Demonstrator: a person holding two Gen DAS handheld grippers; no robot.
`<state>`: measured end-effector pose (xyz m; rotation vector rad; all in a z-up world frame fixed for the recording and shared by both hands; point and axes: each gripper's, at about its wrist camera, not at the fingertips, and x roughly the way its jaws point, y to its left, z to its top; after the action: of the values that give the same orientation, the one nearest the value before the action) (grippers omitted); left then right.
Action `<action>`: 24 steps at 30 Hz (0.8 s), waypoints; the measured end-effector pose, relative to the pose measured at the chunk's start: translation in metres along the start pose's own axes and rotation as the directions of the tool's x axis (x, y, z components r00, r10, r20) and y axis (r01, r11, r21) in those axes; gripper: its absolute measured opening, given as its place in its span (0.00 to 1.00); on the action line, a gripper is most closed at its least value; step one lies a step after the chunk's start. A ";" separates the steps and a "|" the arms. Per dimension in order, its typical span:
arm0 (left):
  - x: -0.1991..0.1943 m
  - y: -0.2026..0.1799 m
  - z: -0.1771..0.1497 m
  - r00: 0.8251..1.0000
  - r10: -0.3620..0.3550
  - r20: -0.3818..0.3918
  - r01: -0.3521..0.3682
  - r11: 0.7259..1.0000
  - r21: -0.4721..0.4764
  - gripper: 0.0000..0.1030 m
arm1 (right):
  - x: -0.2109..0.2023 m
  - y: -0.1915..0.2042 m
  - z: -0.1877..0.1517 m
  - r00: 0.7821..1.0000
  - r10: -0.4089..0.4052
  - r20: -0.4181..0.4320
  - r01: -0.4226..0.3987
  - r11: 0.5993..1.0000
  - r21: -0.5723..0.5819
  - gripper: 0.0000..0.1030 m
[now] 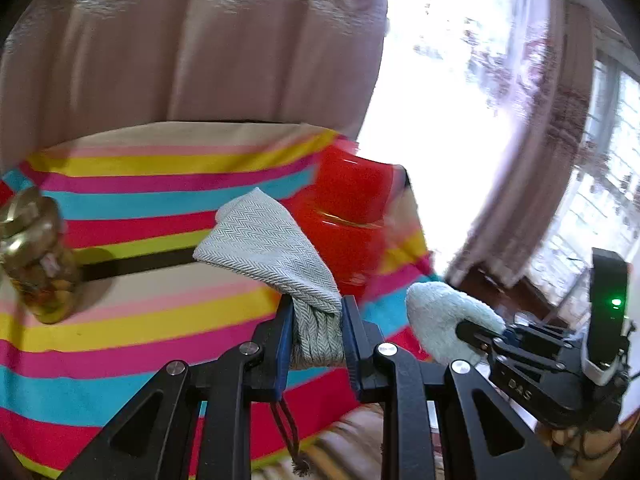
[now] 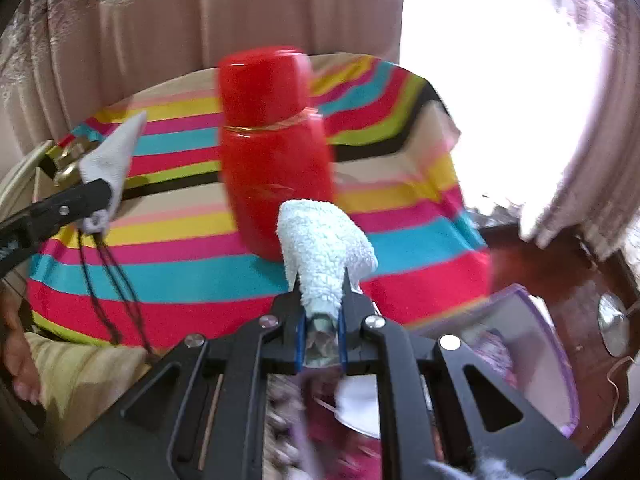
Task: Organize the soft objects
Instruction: 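Carry both items into the white box and open both grippers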
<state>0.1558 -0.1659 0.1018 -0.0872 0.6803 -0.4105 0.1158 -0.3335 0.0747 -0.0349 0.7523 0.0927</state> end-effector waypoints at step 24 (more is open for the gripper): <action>0.036 -0.142 -0.077 0.836 -0.426 -0.345 0.434 0.899 -0.059 0.62 | -0.073 -0.117 -0.090 0.973 -0.188 -0.134 0.206 0.969 0.138 0.46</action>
<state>0.0843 -0.3064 0.0502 -0.1503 1.0138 -0.8843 0.0126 -0.4607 0.0590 0.0295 0.8700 -0.1575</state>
